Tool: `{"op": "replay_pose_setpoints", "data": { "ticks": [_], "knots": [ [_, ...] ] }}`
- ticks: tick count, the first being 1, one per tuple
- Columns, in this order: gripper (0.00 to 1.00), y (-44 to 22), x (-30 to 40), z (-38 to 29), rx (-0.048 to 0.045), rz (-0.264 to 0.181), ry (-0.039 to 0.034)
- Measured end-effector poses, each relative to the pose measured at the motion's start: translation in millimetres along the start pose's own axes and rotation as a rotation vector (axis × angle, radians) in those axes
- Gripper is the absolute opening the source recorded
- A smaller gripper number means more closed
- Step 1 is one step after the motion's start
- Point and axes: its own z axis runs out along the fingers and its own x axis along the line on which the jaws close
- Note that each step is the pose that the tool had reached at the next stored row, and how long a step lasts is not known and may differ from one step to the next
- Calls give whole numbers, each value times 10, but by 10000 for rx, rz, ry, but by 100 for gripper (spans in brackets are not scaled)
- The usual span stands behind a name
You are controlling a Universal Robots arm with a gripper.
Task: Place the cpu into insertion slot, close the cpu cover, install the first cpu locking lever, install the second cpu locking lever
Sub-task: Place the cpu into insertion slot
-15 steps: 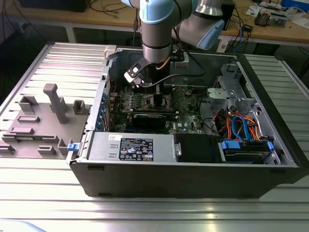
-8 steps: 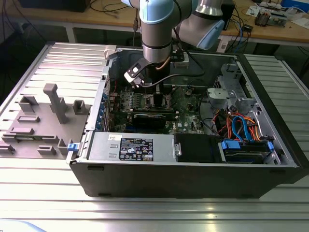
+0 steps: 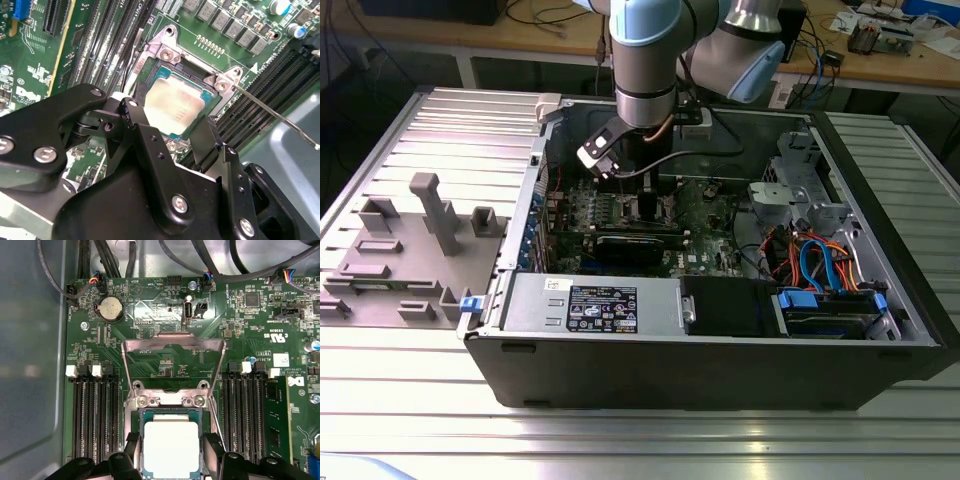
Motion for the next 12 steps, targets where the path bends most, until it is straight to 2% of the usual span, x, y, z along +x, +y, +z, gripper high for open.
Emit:
{"op": "replay_pose_setpoints", "data": {
  "ticks": [3, 5, 6, 8, 9, 10, 11, 12],
  "knots": [
    [62, 9, 0, -76, 59, 1, 0],
    [62, 12, 1, -89, 88, 2, 3],
    [53, 19, 1, -94, 127, 2, 4],
    [53, 33, 1, -100, 226, 3, 4],
    [41, 44, 1, -103, 293, 4, 7],
    [35, 56, 1, -104, 355, 4, 6],
    [35, 72, 1, -104, 437, 3, 7],
    [29, 84, 1, -103, 499, 4, 7]
  ]
}}
